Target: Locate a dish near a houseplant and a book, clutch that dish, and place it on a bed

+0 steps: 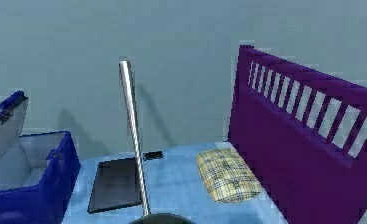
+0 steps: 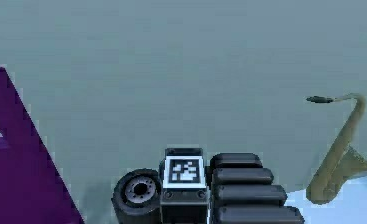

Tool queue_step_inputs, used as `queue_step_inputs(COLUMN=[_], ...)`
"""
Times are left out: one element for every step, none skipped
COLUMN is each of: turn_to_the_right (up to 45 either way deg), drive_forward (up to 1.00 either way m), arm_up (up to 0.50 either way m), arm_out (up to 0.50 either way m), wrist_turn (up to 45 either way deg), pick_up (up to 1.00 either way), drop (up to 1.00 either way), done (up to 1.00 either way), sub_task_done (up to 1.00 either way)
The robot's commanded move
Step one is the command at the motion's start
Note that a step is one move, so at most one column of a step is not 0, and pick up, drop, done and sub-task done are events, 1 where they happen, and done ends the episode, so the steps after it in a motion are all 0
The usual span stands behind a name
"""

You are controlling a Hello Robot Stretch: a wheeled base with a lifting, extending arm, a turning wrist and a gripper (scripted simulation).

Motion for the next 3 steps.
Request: queue_step_inputs(turn_to_the_right=[45.0,45.0,45.0], drive_forward=[0.0,0.0,0.0], arm_up=[0.0,0.0,0.0], arm_out=[0.0,0.0,0.0], wrist_turn=[0.0,0.0,0.0], pick_up=[0.0,0.0,0.0], drop=[0.0,0.0,0.0], done=[0.0,0.0,0.0], sub_task_done=[0.0,0.0,0.0])
